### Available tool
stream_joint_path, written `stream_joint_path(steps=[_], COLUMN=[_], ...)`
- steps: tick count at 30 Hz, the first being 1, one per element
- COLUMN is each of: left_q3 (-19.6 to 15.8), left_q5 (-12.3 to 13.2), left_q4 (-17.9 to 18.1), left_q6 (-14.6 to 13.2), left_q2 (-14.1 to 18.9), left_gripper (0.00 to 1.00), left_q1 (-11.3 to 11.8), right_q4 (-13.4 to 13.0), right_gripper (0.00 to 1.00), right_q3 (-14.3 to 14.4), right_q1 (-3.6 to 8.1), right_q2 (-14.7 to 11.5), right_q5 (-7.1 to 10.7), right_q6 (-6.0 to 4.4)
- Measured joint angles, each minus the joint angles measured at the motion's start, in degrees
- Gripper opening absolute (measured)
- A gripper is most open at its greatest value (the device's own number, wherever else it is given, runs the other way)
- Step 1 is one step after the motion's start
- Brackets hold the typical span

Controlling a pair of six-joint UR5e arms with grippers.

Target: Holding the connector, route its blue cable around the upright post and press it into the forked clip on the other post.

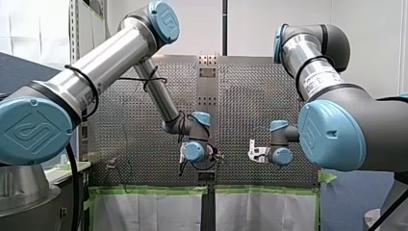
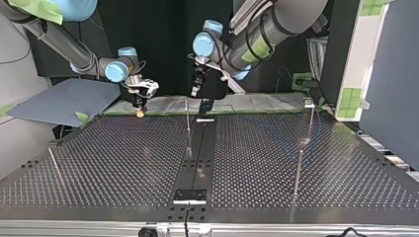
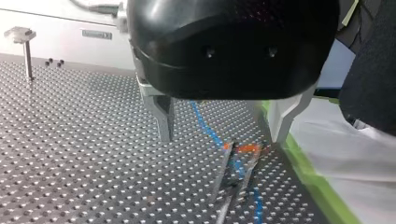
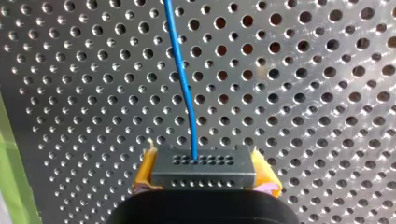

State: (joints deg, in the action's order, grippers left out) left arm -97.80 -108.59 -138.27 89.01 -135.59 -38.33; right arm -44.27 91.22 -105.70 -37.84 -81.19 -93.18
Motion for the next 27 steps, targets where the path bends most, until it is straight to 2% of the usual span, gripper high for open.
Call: stream_joint_path(steps=[9,13,19,27], left_q3=[-4.05,-5.84,-7.78,-6.34], left_q5=[-4.0,-5.09,-3.44,-0.23], left_q4=[-3.07,-3.1,-0.93,1.08], left_q6=[1.12,1.1,1.02,1.2], left_q2=[0.04,0.04,0.04,0.04], left_gripper=[1.0,1.0,1.0,1.0], left_q1=[-0.78,-1.1,-1.97,-2.7], right_q4=[0.05,0.14,0.22,0.23], right_gripper=[0.0,0.0,0.0,0.0], right_q3=[0.0,0.01,0.01,0.01], right_q1=[0.01,0.0,0.01,0.0], right_q2=[0.02,0.04,0.05,0.01], right_q5=[0.05,0.05,0.06,0.05], right_q6=[-0.09,-0.09,-0.09,-0.09])
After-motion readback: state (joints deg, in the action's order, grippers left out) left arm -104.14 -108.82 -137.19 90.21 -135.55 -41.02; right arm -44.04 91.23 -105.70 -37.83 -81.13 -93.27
